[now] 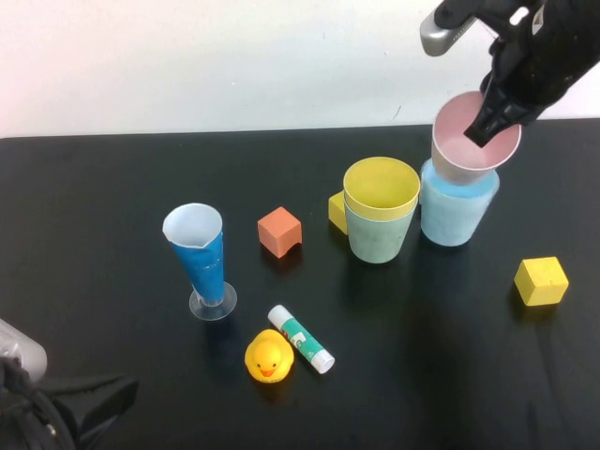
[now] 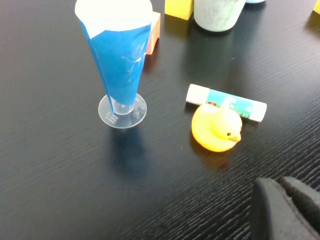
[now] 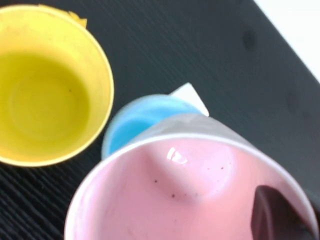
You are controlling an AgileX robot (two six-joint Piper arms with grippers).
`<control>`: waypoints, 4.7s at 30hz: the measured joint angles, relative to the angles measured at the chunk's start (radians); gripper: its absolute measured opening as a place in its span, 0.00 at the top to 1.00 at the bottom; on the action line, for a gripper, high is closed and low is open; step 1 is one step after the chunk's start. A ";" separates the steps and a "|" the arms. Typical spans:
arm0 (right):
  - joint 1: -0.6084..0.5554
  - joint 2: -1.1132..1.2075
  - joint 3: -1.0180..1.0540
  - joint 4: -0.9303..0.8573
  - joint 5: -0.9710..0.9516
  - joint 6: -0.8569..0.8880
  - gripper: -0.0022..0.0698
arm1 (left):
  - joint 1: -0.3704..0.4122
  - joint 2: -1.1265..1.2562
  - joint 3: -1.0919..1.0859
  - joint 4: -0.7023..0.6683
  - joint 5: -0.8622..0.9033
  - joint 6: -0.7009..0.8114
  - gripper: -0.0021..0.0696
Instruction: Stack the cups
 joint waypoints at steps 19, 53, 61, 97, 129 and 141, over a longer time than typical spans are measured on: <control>-0.028 0.099 -0.001 0.058 -0.004 0.020 0.45 | 0.000 0.000 0.000 0.000 0.002 -0.002 0.97; -0.051 0.019 -0.230 0.331 0.186 -0.202 0.86 | 0.000 0.000 0.000 0.018 0.018 -0.002 0.97; 0.034 0.109 -0.230 0.363 0.180 -0.236 0.86 | 0.000 0.000 0.000 0.033 0.018 -0.002 0.97; 0.038 0.185 -0.230 0.326 0.049 -0.077 0.64 | 0.000 -0.010 0.003 0.061 0.070 -0.028 0.97; 0.038 -0.922 0.930 0.839 -0.549 -0.796 0.88 | 0.000 -0.307 0.198 0.192 -0.126 -0.205 0.97; 0.038 -1.146 1.106 0.904 -0.572 -0.827 0.88 | 0.000 -0.307 0.198 0.194 -0.126 -0.205 0.97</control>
